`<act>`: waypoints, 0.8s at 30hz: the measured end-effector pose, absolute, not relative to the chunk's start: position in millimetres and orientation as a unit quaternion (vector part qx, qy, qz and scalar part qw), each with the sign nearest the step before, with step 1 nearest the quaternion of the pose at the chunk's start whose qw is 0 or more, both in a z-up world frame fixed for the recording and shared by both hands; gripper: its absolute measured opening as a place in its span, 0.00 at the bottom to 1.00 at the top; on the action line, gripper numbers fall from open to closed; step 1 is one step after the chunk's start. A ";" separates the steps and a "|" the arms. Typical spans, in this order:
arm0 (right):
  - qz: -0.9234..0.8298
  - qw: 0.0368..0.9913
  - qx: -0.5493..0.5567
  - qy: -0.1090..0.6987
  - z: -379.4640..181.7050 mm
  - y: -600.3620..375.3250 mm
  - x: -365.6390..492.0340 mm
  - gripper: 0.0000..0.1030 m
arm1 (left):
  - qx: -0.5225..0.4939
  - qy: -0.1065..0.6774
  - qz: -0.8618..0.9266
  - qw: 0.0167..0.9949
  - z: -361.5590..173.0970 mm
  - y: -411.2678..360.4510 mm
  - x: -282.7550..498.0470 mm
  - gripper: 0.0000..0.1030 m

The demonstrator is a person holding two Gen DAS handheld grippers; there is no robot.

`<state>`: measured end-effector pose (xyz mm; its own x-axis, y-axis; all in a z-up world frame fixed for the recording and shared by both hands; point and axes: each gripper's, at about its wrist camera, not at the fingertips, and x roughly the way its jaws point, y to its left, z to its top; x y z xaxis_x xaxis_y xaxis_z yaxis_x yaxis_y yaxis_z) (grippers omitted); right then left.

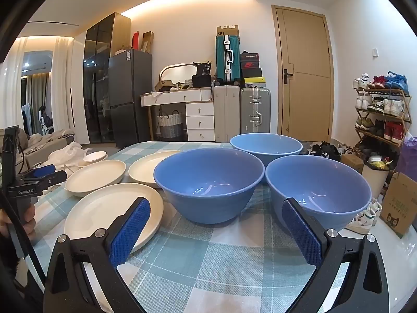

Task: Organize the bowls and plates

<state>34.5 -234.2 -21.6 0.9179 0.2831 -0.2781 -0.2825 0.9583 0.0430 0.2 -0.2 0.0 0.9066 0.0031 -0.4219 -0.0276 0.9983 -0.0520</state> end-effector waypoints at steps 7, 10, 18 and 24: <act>0.144 0.980 0.003 0.139 -21.4 -234.1 34.0 1.00 | -0.031 0.213 0.007 0.976 0.1 -0.1 -0.2 0.98; 0.144 0.980 0.004 0.139 -21.7 -234.4 34.4 1.00 | -0.031 0.215 0.007 0.976 -0.1 0.0 0.4 0.98; 0.147 0.980 0.003 0.137 -21.7 -233.9 35.0 1.00 | -0.031 0.214 0.007 0.976 0.0 0.0 0.1 0.98; 0.146 0.980 0.000 0.136 -18.5 -234.0 35.8 1.00 | -0.031 0.214 0.007 0.976 0.0 0.1 0.1 0.98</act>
